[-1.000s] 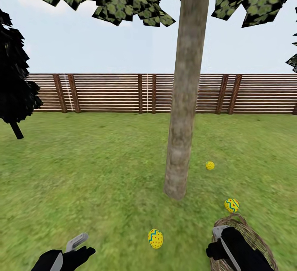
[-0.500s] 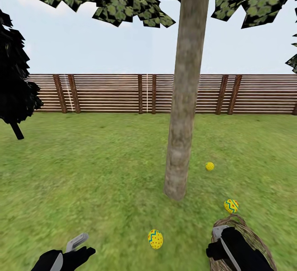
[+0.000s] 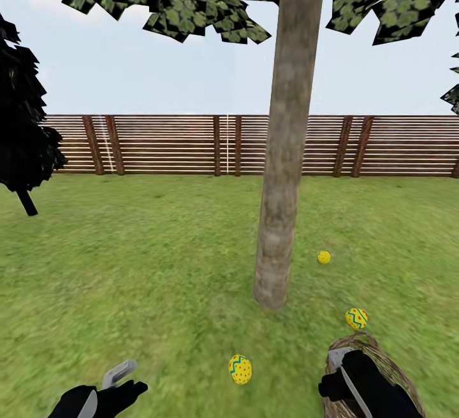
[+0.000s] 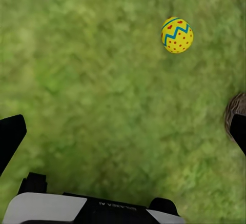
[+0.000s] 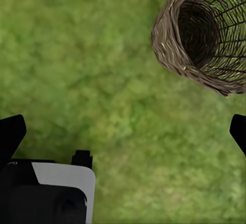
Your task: Take the three Easter eggs out of the wicker basket on the lawn in the garden, then place them on the lawn next to a single tree (choose any tree) so that all three eggs are next to the same tree and none are left in the basket.
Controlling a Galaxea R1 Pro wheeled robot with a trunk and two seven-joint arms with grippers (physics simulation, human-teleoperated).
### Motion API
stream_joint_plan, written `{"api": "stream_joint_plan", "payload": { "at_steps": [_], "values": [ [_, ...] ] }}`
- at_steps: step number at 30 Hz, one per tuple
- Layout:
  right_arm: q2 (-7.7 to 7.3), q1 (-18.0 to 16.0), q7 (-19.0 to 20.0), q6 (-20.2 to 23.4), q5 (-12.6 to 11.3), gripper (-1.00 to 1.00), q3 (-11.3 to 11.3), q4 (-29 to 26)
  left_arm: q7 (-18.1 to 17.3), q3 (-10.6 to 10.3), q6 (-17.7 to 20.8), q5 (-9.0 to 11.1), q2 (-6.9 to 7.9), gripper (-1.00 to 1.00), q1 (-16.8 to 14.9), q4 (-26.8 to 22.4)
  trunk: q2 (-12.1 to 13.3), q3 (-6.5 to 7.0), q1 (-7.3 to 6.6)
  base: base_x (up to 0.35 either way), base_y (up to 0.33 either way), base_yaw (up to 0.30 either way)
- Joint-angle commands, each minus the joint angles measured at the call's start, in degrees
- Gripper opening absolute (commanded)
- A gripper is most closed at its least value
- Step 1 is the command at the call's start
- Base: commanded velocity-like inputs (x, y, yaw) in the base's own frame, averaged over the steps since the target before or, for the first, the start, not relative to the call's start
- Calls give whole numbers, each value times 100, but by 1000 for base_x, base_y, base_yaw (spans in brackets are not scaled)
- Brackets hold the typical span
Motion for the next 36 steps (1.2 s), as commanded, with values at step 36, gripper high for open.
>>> {"api": "stream_joint_plan", "payload": {
  "at_steps": [36],
  "values": [
    [24, -4, 47, 25, 65, 100, 26, -3, -27, 29, 35, 12, -12, 100, -3, 90, 1437, 636, -789, 0, 0, 0]
  ]
}}
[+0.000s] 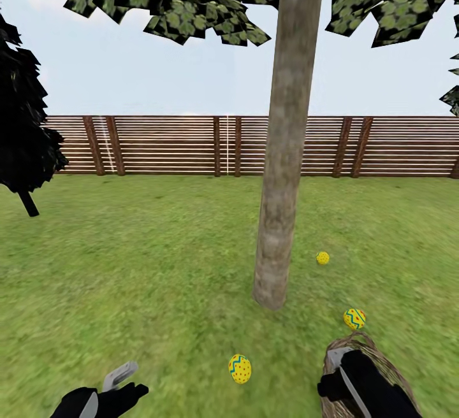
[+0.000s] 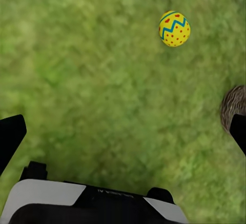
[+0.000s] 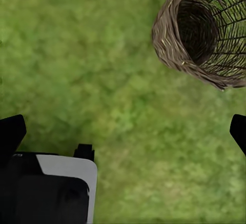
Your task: Take the three Easter eggs out of the wicker basket on the lawn in the garden, then place them on the lawn next to a single tree (choose any tree) so that all three eggs are next to the same tree and none are left in the basket.
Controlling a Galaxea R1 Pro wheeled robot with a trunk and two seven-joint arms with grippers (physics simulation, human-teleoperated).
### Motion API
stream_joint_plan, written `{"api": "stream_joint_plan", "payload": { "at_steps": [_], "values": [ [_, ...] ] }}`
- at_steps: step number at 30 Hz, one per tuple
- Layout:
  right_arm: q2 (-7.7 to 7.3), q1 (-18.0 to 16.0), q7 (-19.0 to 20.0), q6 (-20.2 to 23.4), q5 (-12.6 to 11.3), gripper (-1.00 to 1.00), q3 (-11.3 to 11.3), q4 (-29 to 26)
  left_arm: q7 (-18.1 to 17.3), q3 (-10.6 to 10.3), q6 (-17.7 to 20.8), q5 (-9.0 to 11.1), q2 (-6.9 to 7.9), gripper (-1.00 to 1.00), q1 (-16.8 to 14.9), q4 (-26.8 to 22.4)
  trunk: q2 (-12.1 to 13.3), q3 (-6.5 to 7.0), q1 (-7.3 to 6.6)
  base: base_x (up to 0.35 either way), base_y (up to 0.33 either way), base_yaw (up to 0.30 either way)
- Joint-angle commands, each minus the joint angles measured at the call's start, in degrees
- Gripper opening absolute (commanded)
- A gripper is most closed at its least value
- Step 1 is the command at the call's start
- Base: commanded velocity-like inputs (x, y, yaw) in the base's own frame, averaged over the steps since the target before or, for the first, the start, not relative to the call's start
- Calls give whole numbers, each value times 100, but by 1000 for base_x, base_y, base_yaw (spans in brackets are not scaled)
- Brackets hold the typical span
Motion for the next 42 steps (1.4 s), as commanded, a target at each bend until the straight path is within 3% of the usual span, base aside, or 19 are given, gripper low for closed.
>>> {"api": "stream_joint_plan", "payload": {
  "at_steps": [1, 42],
  "values": [
    [7, -1, 45, 23, 65, 100, 15, -6, -19, 33, 42, 12, -4, 100, -3, -6, 38, 16, -20, 0, 0, 0],
    [28, -1, 41, 23, 69, 100, 9, -6, -11, 33, 42, 3, -4, 100, -2, 2, 73, 32, -39, 0, 0, 0]
  ]
}}
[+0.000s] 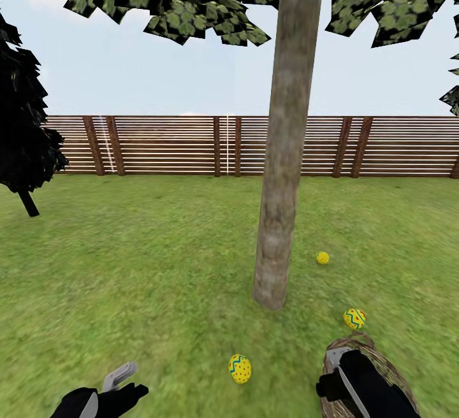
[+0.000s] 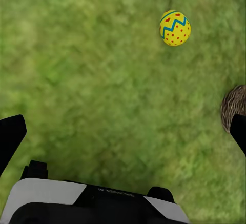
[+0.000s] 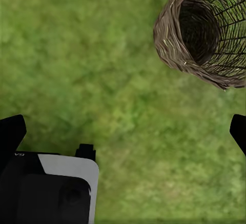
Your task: Take the three Easter eggs out of the wicker basket on the lawn in the garden, then place them on the lawn next to a single tree (choose any tree) so that all three eggs are next to the same tree and none are left in the basket.
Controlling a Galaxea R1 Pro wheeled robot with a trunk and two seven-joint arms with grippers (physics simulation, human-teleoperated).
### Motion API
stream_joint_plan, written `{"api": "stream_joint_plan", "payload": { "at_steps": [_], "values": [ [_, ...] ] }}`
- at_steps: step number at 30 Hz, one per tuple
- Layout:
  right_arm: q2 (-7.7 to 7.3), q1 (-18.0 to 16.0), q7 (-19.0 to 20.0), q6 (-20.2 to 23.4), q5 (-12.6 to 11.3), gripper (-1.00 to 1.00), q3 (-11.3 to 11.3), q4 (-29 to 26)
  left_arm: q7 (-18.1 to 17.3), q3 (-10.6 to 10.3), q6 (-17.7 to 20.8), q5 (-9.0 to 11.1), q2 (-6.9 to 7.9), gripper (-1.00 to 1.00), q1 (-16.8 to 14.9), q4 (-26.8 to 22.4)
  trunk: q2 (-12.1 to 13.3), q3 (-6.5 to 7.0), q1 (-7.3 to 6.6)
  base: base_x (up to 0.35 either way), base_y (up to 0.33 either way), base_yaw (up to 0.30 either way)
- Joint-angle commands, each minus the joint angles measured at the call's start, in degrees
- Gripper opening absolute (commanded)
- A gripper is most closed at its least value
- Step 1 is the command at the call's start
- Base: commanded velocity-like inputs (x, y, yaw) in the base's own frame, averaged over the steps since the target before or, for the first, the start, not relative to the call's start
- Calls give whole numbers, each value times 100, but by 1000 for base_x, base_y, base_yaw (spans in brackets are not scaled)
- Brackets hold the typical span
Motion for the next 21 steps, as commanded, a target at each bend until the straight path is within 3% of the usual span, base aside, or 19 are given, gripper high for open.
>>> {"api": "stream_joint_plan", "payload": {
  "at_steps": [1, 21],
  "values": [
    [-2, -1, 46, 23, 61, 100, 18, -6, -19, 33, 42, 11, -2, 100, -1, -5, -5, -3, 2, 0, 0, 0],
    [37, -1, 44, 23, 63, 100, 18, -6, -19, 28, 42, 10, -4, 100, -4, -5, -5, -3, 2, 0, 0, 0]
  ]
}}
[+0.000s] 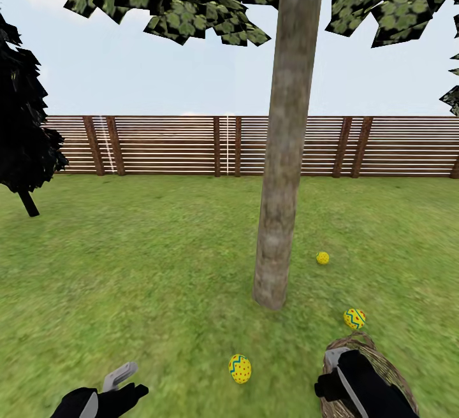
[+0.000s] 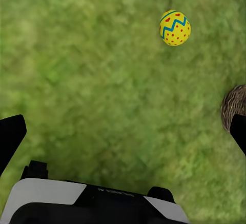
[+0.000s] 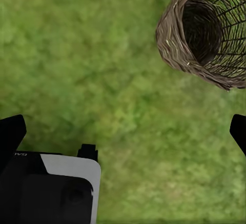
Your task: Take the three Easter eggs out of the wicker basket on the lawn in the garden, then place them on the lawn next to a single tree (choose any tree) so that all three eggs are next to the same tree and none are left in the basket.
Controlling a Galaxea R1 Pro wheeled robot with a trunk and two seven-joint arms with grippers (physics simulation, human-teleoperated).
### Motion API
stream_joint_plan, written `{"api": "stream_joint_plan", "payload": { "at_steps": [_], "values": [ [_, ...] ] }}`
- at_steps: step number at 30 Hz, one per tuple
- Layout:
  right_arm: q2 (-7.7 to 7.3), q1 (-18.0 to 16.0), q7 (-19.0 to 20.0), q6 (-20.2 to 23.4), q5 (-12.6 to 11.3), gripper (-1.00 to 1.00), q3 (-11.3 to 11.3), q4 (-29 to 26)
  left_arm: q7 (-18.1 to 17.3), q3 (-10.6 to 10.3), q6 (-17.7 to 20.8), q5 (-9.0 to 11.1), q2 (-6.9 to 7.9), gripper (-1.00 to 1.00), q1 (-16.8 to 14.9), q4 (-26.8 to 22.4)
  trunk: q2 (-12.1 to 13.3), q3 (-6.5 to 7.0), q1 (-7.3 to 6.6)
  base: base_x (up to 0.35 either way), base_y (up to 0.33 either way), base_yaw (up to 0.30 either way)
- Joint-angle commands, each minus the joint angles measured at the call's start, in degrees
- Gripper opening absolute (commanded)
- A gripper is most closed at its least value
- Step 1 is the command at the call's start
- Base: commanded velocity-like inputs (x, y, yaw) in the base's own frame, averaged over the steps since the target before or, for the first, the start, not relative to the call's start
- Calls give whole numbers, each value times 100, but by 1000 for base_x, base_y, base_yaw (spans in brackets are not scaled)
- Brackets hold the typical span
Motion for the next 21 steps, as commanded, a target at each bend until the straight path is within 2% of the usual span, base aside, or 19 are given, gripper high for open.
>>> {"api": "stream_joint_plan", "payload": {
  "at_steps": [1, 21],
  "values": [
    [-5, -1, 47, 23, 63, 100, 18, -6, -19, 32, 42, 12, -4, 100, -2, -6, -5, -3, 2, 0, 0, 0],
    [-12, -1, 47, 23, 60, 100, 9, -6, -19, 30, 41, 10, -4, 100, -2, -6, -5, -3, 2, 0, 0, 0]
  ]
}}
